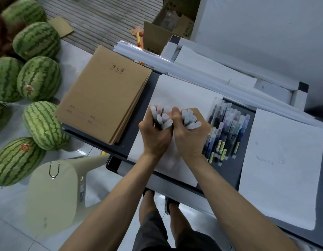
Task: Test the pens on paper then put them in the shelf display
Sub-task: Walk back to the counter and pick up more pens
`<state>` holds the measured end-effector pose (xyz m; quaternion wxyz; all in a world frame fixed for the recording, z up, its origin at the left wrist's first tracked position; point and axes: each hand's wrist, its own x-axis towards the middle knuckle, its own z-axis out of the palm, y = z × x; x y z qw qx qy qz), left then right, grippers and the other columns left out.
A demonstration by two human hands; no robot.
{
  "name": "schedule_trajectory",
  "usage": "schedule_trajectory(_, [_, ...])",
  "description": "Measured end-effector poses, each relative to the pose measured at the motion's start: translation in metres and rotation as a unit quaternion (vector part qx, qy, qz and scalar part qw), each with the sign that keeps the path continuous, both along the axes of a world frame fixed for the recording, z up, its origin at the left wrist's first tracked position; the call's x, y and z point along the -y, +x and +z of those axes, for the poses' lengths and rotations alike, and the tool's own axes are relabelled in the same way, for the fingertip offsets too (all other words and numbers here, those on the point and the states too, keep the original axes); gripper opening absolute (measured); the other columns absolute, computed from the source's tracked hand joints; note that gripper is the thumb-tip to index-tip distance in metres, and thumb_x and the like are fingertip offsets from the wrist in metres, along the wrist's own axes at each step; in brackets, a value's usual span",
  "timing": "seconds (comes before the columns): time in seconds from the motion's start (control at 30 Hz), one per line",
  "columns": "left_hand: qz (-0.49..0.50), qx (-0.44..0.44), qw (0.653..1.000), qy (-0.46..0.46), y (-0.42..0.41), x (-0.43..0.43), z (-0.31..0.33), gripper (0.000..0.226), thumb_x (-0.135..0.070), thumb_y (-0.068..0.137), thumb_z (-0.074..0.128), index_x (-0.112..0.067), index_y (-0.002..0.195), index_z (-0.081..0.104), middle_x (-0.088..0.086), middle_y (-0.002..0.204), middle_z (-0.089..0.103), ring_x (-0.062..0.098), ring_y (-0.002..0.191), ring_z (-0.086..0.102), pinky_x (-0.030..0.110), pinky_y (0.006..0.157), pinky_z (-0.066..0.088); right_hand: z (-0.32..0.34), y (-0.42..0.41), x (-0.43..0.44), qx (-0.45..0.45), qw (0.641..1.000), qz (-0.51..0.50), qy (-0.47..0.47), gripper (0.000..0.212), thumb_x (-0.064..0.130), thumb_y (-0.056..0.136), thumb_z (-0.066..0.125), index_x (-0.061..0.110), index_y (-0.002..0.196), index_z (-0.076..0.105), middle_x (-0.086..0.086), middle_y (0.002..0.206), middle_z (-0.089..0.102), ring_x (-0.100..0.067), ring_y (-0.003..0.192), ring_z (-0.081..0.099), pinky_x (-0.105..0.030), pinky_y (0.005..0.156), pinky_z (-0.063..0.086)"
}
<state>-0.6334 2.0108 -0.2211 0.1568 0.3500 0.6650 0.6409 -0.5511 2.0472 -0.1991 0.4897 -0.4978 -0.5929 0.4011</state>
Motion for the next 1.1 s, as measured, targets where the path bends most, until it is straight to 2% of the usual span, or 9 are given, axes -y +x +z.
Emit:
schedule_trajectory(0.07, [0.015, 0.028, 0.999, -0.008, 0.000, -0.002, 0.001, 0.046, -0.021, 0.093, 0.069, 0.004, 0.069, 0.039, 0.011, 0.062, 0.044, 0.026, 0.052, 0.041, 0.027, 0.055, 0.040, 0.002, -0.003, -0.001, 0.001, 1.000, 0.005, -0.019, 0.040, 0.025, 0.095, 0.072, 0.011, 0.064, 0.051, 0.016, 0.055, 0.051, -0.003, 0.048, 0.048, -0.015, 0.049, 0.037])
schedule_trajectory(0.17, [0.023, 0.070, 0.997, -0.032, 0.000, -0.005, 0.001, 0.054, -0.022, 0.097, 0.067, 0.007, 0.061, 0.038, 0.012, 0.055, 0.049, 0.029, 0.046, 0.046, 0.040, 0.048, 0.041, 0.006, -0.009, -0.005, -0.012, 1.000, 0.002, -0.024, 0.051, 0.021, 0.099, 0.068, 0.006, 0.057, 0.043, 0.008, 0.050, 0.048, -0.009, 0.043, 0.044, -0.021, 0.045, 0.033])
schedule_trajectory(0.27, [0.023, 0.116, 0.991, -0.067, -0.002, -0.008, 0.006, 0.057, -0.030, 0.101, 0.064, 0.006, 0.063, 0.039, 0.022, 0.052, 0.046, 0.043, 0.046, 0.046, 0.048, 0.045, 0.041, 0.011, -0.012, -0.010, -0.018, 0.999, -0.008, -0.047, 0.054, 0.021, 0.101, 0.068, -0.004, 0.058, 0.047, -0.016, 0.052, 0.051, -0.036, 0.046, 0.049, -0.043, 0.045, 0.040])
schedule_trajectory(0.37, [0.008, 0.150, 0.983, -0.107, -0.008, -0.011, 0.018, 0.056, -0.034, 0.102, 0.062, -0.002, 0.065, 0.033, 0.022, 0.055, 0.037, 0.042, 0.049, 0.037, 0.049, 0.045, 0.038, 0.017, -0.012, -0.012, -0.014, 0.993, -0.002, -0.113, 0.057, 0.032, 0.099, 0.070, -0.009, 0.064, 0.052, -0.025, 0.058, 0.055, -0.044, 0.054, 0.053, -0.048, 0.051, 0.047])
schedule_trajectory(0.43, [-0.005, 0.168, 0.977, -0.134, -0.013, -0.011, 0.028, 0.051, -0.036, 0.102, 0.061, -0.013, 0.065, 0.035, 0.012, 0.055, 0.037, 0.031, 0.049, 0.034, 0.043, 0.048, 0.037, 0.025, -0.010, -0.013, -0.025, 0.985, 0.013, -0.169, 0.056, 0.037, 0.097, 0.073, -0.007, 0.067, 0.055, -0.020, 0.057, 0.059, -0.037, 0.049, 0.057, -0.041, 0.048, 0.051])
schedule_trajectory(0.53, [-0.024, 0.222, 0.962, -0.158, -0.017, -0.004, 0.046, 0.039, -0.037, 0.105, 0.060, -0.017, 0.074, 0.046, 0.002, 0.058, 0.042, 0.017, 0.047, 0.039, 0.032, 0.045, 0.037, 0.035, -0.007, -0.015, -0.049, 0.966, 0.048, -0.251, 0.047, 0.035, 0.095, 0.076, 0.009, 0.061, 0.055, -0.004, 0.049, 0.053, -0.020, 0.042, 0.050, -0.033, 0.047, 0.047])
schedule_trajectory(0.67, [-0.042, 0.252, 0.950, -0.180, -0.018, 0.013, 0.074, 0.029, -0.033, 0.105, 0.062, -0.013, 0.086, 0.052, 0.006, 0.066, 0.043, 0.020, 0.052, 0.040, 0.030, 0.048, 0.036, 0.055, -0.001, -0.012, -0.058, 0.943, 0.097, -0.312, 0.039, 0.031, 0.093, 0.078, 0.018, 0.061, 0.058, -0.002, 0.052, 0.052, -0.019, 0.045, 0.048, -0.034, 0.051, 0.044])
schedule_trajectory(0.9, [-0.051, 0.240, 0.941, -0.232, -0.013, 0.056, 0.122, 0.033, -0.036, 0.103, 0.067, -0.013, 0.083, 0.054, 0.010, 0.065, 0.045, 0.020, 0.051, 0.043, 0.029, 0.046, 0.039, 0.097, 0.002, 0.008, -0.049, 0.931, 0.172, -0.319, 0.033, 0.030, 0.092, 0.078, 0.014, 0.068, 0.063, -0.004, 0.055, 0.054, -0.021, 0.047, 0.049, -0.033, 0.049, 0.042])
schedule_trajectory(1.1, [-0.031, 0.263, 0.934, -0.238, -0.006, 0.090, 0.157, 0.036, -0.043, 0.099, 0.070, -0.016, 0.082, 0.054, -0.005, 0.053, 0.045, 0.012, 0.044, 0.040, 0.026, 0.043, 0.037, 0.133, 0.006, 0.033, -0.049, 0.930, 0.195, -0.307, 0.034, 0.031, 0.090, 0.079, 0.015, 0.068, 0.059, -0.005, 0.055, 0.053, -0.021, 0.047, 0.047, -0.031, 0.047, 0.041])
